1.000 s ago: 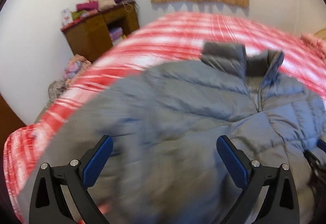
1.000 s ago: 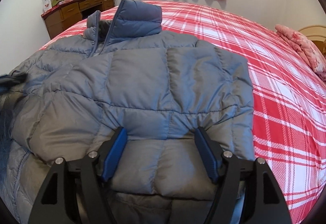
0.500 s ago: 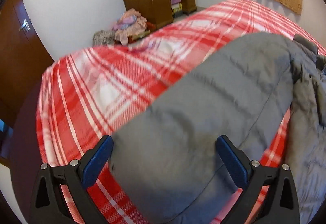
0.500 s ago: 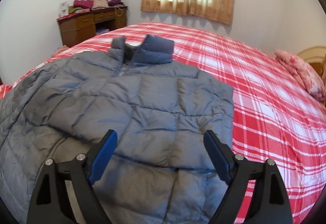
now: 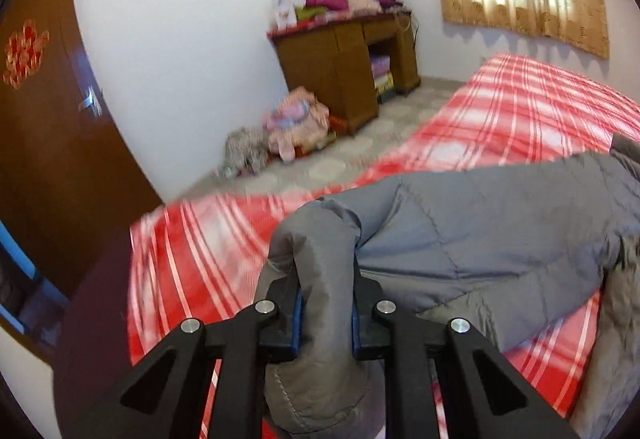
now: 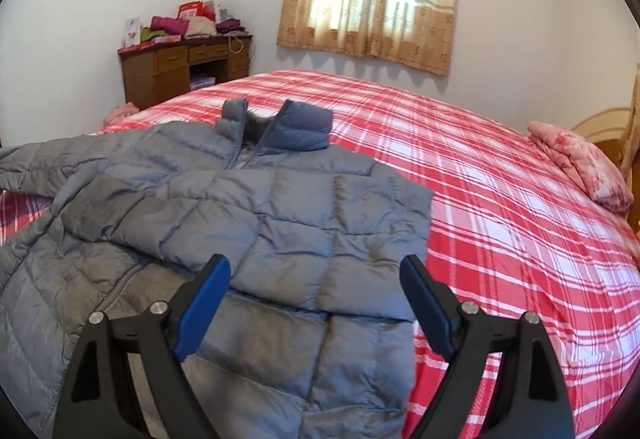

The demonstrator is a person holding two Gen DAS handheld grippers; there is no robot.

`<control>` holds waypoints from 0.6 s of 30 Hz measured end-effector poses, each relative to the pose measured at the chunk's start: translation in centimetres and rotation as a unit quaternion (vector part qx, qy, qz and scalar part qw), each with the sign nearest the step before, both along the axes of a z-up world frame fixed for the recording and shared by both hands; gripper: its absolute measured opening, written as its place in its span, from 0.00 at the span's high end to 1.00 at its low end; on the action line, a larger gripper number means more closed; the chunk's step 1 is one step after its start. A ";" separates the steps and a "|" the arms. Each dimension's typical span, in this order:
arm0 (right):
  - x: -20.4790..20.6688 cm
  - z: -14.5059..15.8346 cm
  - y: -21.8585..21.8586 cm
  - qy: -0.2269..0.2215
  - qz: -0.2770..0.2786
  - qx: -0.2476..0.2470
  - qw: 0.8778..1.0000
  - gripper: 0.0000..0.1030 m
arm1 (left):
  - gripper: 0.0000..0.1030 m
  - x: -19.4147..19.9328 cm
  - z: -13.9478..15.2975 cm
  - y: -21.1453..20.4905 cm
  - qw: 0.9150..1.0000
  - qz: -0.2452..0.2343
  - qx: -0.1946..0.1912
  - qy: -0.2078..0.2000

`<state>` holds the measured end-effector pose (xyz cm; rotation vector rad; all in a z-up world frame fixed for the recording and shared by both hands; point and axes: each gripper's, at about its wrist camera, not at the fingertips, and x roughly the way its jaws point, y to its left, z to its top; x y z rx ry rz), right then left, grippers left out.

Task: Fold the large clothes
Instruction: 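Grasp the other sleeve with the left tool and fold it across the body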

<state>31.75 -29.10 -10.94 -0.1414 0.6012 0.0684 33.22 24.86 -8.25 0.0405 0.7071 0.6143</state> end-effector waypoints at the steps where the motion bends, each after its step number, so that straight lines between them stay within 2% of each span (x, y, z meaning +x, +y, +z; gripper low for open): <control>1: 0.1 0.0 -0.1 0.001 -0.003 -0.002 1.000 0.14 | 0.84 0.3 1.0 -0.7 1.000 -0.005 0.013 -0.011; 4: 0.1 0.0 -0.5 0.001 -0.007 -0.005 1.000 0.14 | 0.85 1.2 3.8 -2.6 0.998 -0.026 0.031 -0.043; 9: 0.4 -0.2 -1.5 0.007 -0.022 0.003 1.000 0.14 | 0.85 2.8 7.2 -10.5 0.989 -0.118 0.045 -0.075; 11: 0.3 -0.3 -1.9 0.008 -0.025 0.005 1.000 0.14 | 0.85 3.4 7.8 -14.6 0.982 -0.163 0.039 -0.084; 18: -0.3 -0.8 -3.5 0.012 -0.035 0.014 0.999 0.14 | 0.85 5.2 7.8 -27.4 0.955 -0.278 0.044 -0.092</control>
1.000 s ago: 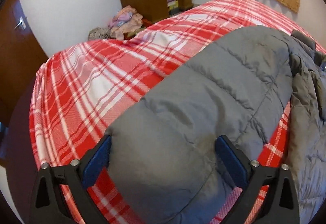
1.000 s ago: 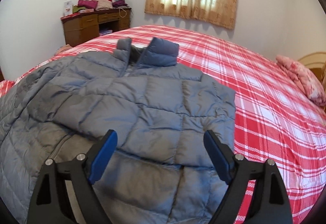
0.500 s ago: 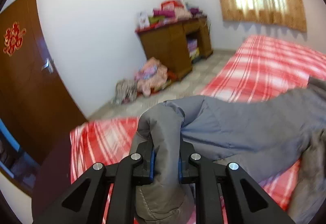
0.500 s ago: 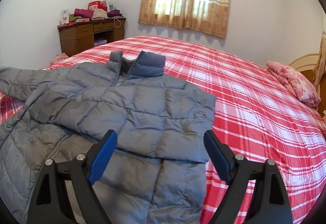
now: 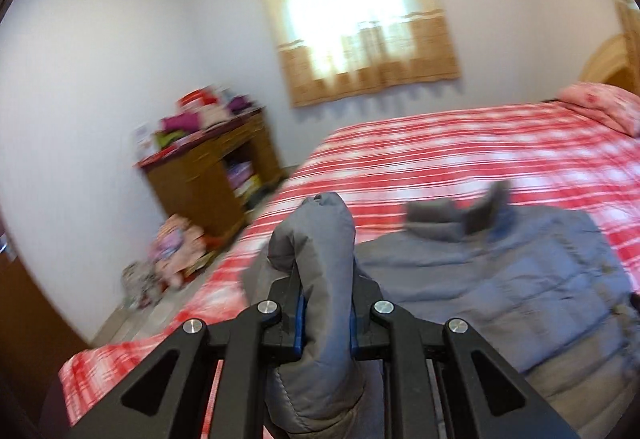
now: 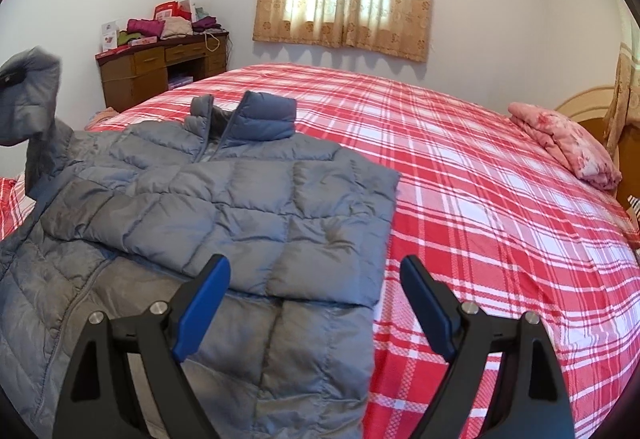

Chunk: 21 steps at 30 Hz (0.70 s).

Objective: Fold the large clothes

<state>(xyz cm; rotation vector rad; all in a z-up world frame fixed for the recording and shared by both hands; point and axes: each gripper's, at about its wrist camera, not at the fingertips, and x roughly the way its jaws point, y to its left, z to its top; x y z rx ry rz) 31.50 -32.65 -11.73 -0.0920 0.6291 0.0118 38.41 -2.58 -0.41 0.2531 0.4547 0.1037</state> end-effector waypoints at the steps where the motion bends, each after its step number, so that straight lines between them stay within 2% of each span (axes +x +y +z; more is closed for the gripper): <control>1: -0.1 -0.1 -0.3 0.001 -0.004 0.005 1.000 0.14 | 0.85 0.2 -0.3 -2.0 1.000 -0.019 0.001 0.003; 4: -0.2 -0.4 -1.2 0.003 -0.011 0.016 1.000 0.14 | 0.84 0.7 -1.2 -6.7 0.999 -0.053 0.007 0.010; 6: -0.1 -0.7 -1.5 0.006 -0.013 0.021 1.000 0.14 | 0.76 1.2 -2.0 -9.5 0.997 -0.068 0.009 0.020; 7: 0.0 -0.9 -1.6 0.010 -0.014 0.023 1.000 0.14 | 0.60 1.5 -2.6 -11.0 0.997 -0.075 0.018 0.026; 8: 0.1 -1.0 -1.7 0.014 -0.014 0.024 1.000 0.14 | 0.37 1.7 -3.0 -11.9 0.996 -0.078 0.024 0.027; 10: 0.2 -1.3 -2.0 0.019 -0.014 0.025 0.999 0.14 | 0.18 1.6 -3.7 -14.0 0.996 -0.084 0.031 0.016; 13: 0.2 -1.3 -2.3 0.027 -0.013 0.020 0.999 0.14 | 0.16 1.4 -3.7 -16.2 0.995 -0.092 0.038 0.003; 16: 0.3 -1.1 -3.0 0.039 -0.011 0.025 0.999 0.11 | 0.15 0.7 -3.2 -15.8 0.995 -0.093 0.035 -0.013; 18: 0.4 -0.5 -3.4 0.043 -0.011 0.040 0.998 0.10 | 0.15 0.3 -2.7 -13.4 0.996 -0.083 0.019 -0.028; 20: 0.7 0.7 -3.4 0.043 -0.004 0.064 0.997 0.07 | 0.10 0.6 -2.9 -10.1 0.998 -0.056 -0.001 -0.034; 21: 1.0 1.2 -3.2 0.042 -0.002 0.069 0.997 0.03 | 0.09 0.8 -3.4 -8.7 0.999 -0.039 -0.004 -0.034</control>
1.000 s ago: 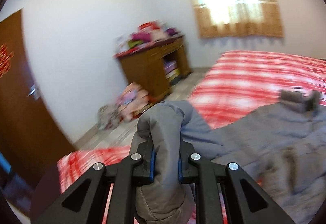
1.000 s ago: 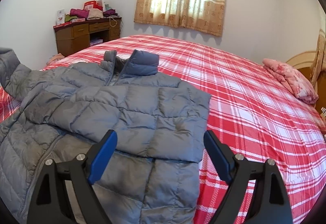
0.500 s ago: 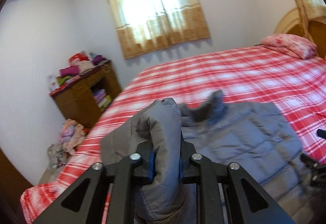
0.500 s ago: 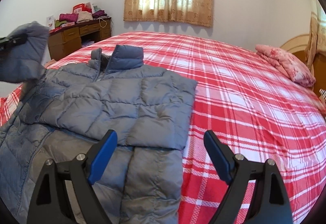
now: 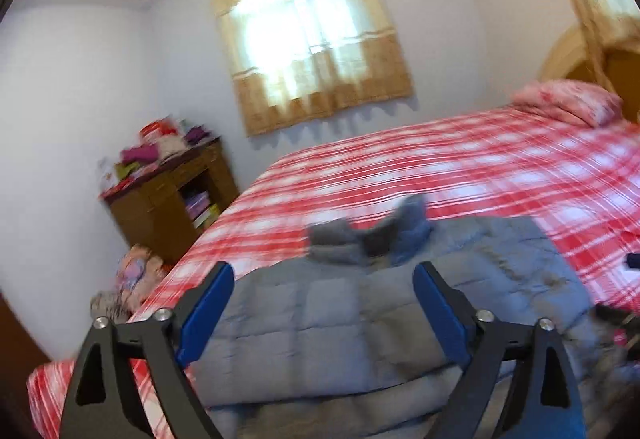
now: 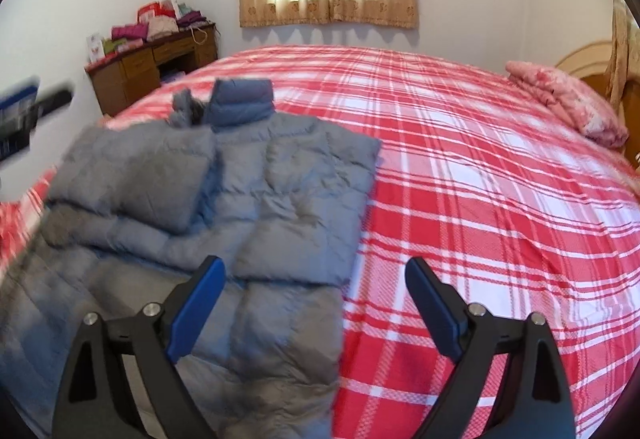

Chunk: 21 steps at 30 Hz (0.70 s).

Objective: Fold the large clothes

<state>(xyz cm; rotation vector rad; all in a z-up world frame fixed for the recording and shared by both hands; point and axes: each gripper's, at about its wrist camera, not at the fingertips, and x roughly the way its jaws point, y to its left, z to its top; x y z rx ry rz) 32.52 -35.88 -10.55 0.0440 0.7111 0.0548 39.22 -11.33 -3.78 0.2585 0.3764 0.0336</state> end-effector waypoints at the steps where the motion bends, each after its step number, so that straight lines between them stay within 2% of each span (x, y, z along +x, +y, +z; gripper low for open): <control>1: 0.5 0.6 0.4 -0.001 0.004 0.005 1.000 0.00 | 0.08 0.4 -0.7 2.1 0.999 0.034 0.003 0.002; 3: 1.8 1.3 1.4 0.003 0.015 0.014 1.000 0.00 | 0.08 1.6 -2.7 5.5 0.996 0.085 0.014 0.031; 5: 3.7 1.6 2.8 0.018 0.027 0.032 0.999 0.00 | 0.08 3.1 -5.3 9.3 0.985 0.156 0.025 0.074; 6: 4.6 1.5 3.2 0.025 0.031 0.040 0.998 0.00 | 0.08 3.4 -6.2 10.6 0.980 0.175 0.022 0.086; 8: 6.6 0.8 4.4 0.048 0.039 0.059 0.996 0.00 | 0.08 3.7 -8.0 14.2 0.969 0.221 -0.002 0.110; 11: 9.6 -1.2 5.9 0.089 0.041 0.087 0.991 0.02 | 0.08 3.5 -9.1 16.9 0.962 0.239 -0.042 0.122; 12: 10.5 -2.2 6.2 0.107 0.042 0.096 0.989 0.09 | 0.08 3.6 -9.4 17.2 0.961 0.243 -0.046 0.125; 13: 11.3 -3.2 6.5 0.128 0.046 0.112 0.984 0.24 | 0.08 3.6 -9.6 17.4 0.960 0.246 -0.049 0.127; 14: 11.9 -4.2 6.9 0.150 0.061 0.136 0.977 0.33 | 0.08 3.6 -9.8 17.6 0.960 0.246 -0.050 0.128; 15: 12.0 -4.5 7.1 0.157 0.074 0.152 0.973 0.55 | 0.08 3.4 -10.1 17.3 0.960 0.245 -0.050 0.128; 16: 11.7 -4.6 7.5 0.152 0.081 0.150 0.974 0.75 | 0.08 3.4 -10.1 17.4 0.960 0.244 -0.049 0.127; 18: 10.8 -3.8 7.8 0.129 0.082 0.120 0.981 0.84 | 0.08 3.8 -10.5 17.3 0.961 0.244 -0.039 0.126; 21: 9.3 -2.6 6.5 0.104 0.068 0.109 0.986 0.88 | 0.08 4.4 -11.1 17.7 0.956 0.258 -0.028 0.137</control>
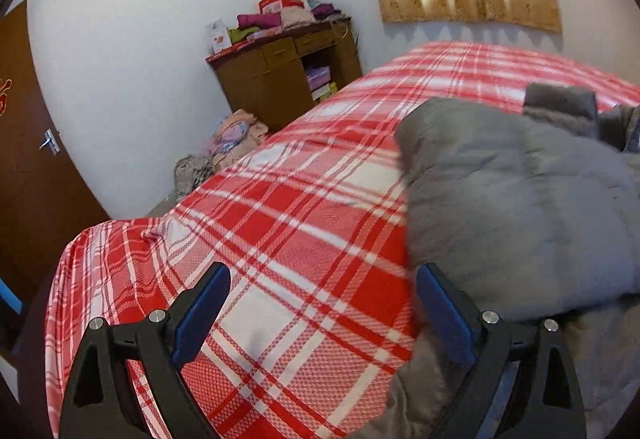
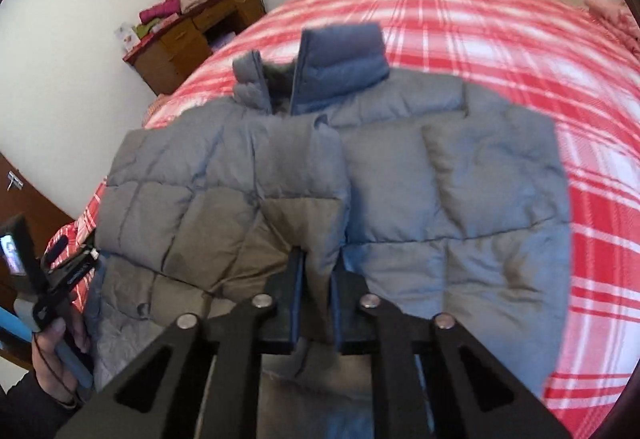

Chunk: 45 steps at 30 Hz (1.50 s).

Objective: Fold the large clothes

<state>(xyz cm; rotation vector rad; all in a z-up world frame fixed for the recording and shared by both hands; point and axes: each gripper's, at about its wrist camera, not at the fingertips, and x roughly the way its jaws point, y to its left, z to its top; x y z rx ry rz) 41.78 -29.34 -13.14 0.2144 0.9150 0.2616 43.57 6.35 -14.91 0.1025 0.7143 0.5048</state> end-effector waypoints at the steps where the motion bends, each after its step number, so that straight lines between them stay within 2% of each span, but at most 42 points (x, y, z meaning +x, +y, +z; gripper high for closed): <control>1: -0.5 0.4 -0.7 -0.008 -0.010 -0.006 1.000 0.88 | 0.08 0.2 -0.4 0.2 1.000 0.007 -0.001 0.009; 4: -1.7 0.8 -2.8 -0.015 -0.035 -0.018 0.999 0.88 | 0.08 0.3 -0.9 0.7 1.000 0.013 -0.011 0.020; 6: -1.8 -0.1 -3.6 0.003 -0.038 -0.024 0.999 0.87 | 0.08 0.2 -0.8 0.7 1.000 0.009 -0.011 0.020; 8: -2.0 -1.3 -4.4 0.020 -0.044 -0.030 0.998 0.82 | 0.08 0.1 -0.2 0.4 1.000 0.000 -0.010 0.022; 9: -2.2 -1.3 -4.7 0.023 -0.047 -0.027 0.998 0.77 | 0.08 0.0 0.2 0.4 1.000 -0.004 -0.011 0.020; 10: -2.3 -1.2 -5.1 0.023 -0.052 -0.023 0.998 0.64 | 0.08 -0.1 1.0 0.3 1.000 -0.010 -0.017 0.017; 12: -2.9 -0.1 -5.8 0.011 -0.069 -0.030 0.997 0.48 | 0.08 -0.2 3.0 0.2 0.999 -0.020 -0.029 0.004; 14: -3.3 1.4 -6.6 0.007 -0.095 -0.052 0.994 0.48 | 0.08 -0.4 5.8 0.2 0.998 -0.032 -0.046 -0.027; 16: -3.5 2.9 -7.3 -0.004 -0.116 -0.048 0.992 0.49 | 0.08 0.1 7.7 -0.3 0.996 -0.049 -0.055 -0.048; 19: -3.1 5.5 -7.1 -0.034 -0.126 -0.044 0.990 0.49 | 0.08 2.5 8.6 -1.8 0.992 -0.094 -0.069 -0.051; 21: -1.7 6.5 -5.5 -0.042 -0.108 -0.039 0.992 0.49 | 0.08 5.1 8.1 -3.1 0.989 -0.118 -0.077 -0.045; 23: -0.1 6.8 -3.6 -0.054 -0.091 -0.036 0.994 0.49 | 0.08 7.8 6.8 -4.1 0.989 -0.120 -0.077 -0.031; 27: 3.3 4.3 -0.4 -0.054 -0.079 -0.032 0.995 0.49 | 0.08 10.7 4.0 -5.5 0.988 -0.125 -0.092 0.001; 29: 4.7 2.1 0.1 -0.041 -0.085 -0.034 0.995 0.49 | 0.08 11.0 2.4 -6.3 0.986 -0.129 -0.104 0.017; 34: 4.5 -1.6 -1.2 -0.020 -0.101 -0.036 0.994 0.52 | 0.08 10.9 -0.5 -7.7 0.984 -0.138 -0.107 0.030; 39: 3.8 -2.6 -1.6 -0.033 -0.099 -0.044 0.994 0.55 | 0.08 10.5 -1.3 -9.0 0.985 -0.148 -0.077 0.032; 45: 3.8 -3.2 -1.2 -0.038 -0.098 -0.051 0.993 0.55 | 0.05 11.2 -2.2 -9.4 0.986 -0.141 -0.063 0.066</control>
